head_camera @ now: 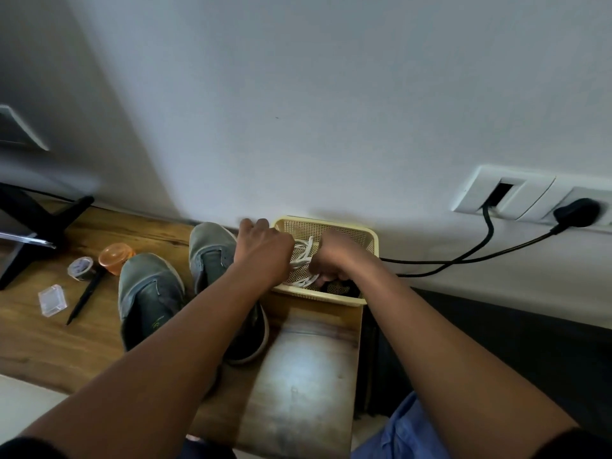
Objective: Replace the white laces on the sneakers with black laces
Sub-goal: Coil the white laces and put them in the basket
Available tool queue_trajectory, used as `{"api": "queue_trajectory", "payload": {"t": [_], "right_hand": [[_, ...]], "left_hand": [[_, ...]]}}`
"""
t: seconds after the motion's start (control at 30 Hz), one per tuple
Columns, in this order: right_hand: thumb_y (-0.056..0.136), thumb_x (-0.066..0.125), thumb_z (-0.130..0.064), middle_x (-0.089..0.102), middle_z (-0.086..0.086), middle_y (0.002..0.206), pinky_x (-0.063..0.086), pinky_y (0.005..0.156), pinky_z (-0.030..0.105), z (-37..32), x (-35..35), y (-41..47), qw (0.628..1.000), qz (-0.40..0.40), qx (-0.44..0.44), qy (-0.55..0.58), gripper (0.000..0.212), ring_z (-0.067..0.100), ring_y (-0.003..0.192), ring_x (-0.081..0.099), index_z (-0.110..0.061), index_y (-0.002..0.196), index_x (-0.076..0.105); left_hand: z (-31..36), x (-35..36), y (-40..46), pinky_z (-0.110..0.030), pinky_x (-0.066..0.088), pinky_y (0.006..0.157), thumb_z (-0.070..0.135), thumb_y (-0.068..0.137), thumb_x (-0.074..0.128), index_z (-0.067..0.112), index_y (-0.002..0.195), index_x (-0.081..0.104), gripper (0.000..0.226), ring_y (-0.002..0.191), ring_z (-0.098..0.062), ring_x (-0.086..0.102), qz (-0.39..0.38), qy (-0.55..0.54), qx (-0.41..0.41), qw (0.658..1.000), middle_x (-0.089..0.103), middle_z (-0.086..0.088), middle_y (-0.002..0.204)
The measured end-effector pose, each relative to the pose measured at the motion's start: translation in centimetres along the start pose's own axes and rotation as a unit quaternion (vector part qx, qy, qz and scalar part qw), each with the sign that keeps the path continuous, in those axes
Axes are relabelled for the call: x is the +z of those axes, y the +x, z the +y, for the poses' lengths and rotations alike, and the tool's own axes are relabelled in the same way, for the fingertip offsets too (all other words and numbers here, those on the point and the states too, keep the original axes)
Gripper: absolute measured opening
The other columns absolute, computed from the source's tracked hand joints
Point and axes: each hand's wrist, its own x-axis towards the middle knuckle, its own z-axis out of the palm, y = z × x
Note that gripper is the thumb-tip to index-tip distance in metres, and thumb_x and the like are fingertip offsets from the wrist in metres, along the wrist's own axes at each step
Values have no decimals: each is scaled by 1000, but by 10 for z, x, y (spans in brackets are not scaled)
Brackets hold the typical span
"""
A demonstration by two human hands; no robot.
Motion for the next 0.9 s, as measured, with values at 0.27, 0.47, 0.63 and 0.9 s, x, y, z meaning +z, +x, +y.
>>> {"api": "queue_trajectory", "payload": {"t": [0.27, 0.47, 0.63, 0.9], "right_hand": [[87, 80, -22, 76, 5, 86, 63, 73, 32, 8, -20, -5, 993, 103, -43, -35, 14, 19, 75, 74, -11, 94, 74], [86, 69, -9, 74, 8, 84, 64, 81, 41, 47, -35, 0, 977, 209, 13, -35, 12, 27, 77, 74, -13, 96, 75], [80, 84, -44, 63, 0, 77, 49, 60, 28, 45, -20, 6, 970, 224, 9, -95, 35, 25, 79, 67, -19, 80, 59], [82, 66, -14, 52, 0, 80, 37, 61, 30, 27, 5, 16, 948, 254, 8, -190, 33, 29, 87, 62, -23, 70, 37]], "left_hand": [[9, 2, 2, -47, 35, 99, 39, 91, 69, 28, 74, 43, 33, 89, -23, 57, -58, 18, -3, 998, 59, 5, 79], [12, -13, -2, -45, 41, 91, 26, 87, 74, 25, 92, 59, 16, 101, -26, 58, -30, -34, 7, 999, 54, 2, 87], [24, -19, -8, -38, 48, 82, 21, 93, 70, 25, 108, 73, 16, 114, -28, 63, -2, -103, 61, 993, 70, -6, 110], [33, -24, -12, -40, 46, 91, 46, 103, 54, 33, 124, 73, 31, 118, -35, 59, -57, -109, 188, 974, 70, -12, 113]]}}
